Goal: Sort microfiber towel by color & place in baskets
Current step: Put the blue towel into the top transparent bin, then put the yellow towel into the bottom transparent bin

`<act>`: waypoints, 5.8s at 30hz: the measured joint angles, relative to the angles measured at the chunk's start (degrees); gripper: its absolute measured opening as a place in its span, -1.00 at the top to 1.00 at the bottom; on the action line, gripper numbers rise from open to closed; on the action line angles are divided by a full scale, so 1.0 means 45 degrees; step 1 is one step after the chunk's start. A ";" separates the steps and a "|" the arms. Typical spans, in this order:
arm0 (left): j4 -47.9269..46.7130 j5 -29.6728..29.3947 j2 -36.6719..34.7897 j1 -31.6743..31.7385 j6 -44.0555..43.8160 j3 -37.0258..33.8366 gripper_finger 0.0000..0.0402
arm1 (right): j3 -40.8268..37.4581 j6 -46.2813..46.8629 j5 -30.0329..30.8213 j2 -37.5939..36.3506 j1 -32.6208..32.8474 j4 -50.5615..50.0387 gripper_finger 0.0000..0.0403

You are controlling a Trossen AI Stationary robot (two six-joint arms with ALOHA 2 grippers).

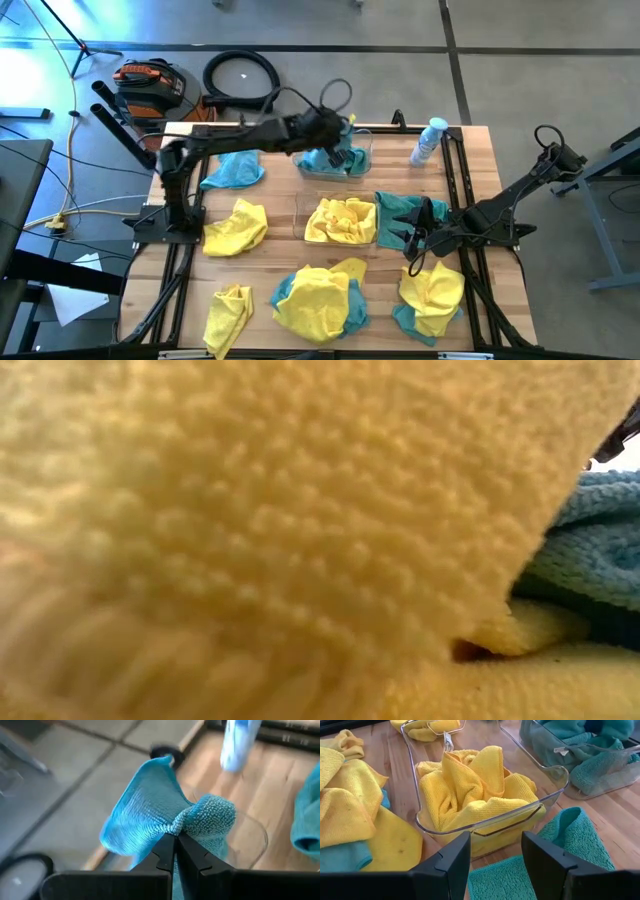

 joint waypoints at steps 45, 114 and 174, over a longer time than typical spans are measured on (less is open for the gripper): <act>-0.1566 0.2395 0.1295 0.0801 -0.4924 0.0000 0.41 | 0.0000 0.0005 0.0026 0.0000 0.0000 -0.0081 0.15; 0.1374 -0.3639 -1.1852 -0.8906 -0.6449 -1.5215 0.42 | 0.8299 -0.3869 -0.4114 0.6542 -0.1128 -0.0472 0.15; 0.1506 -0.3311 -1.1838 -0.8850 -0.6910 -1.5266 0.42 | 1.7320 -0.5761 -1.0315 1.5062 -0.2191 -0.5886 0.53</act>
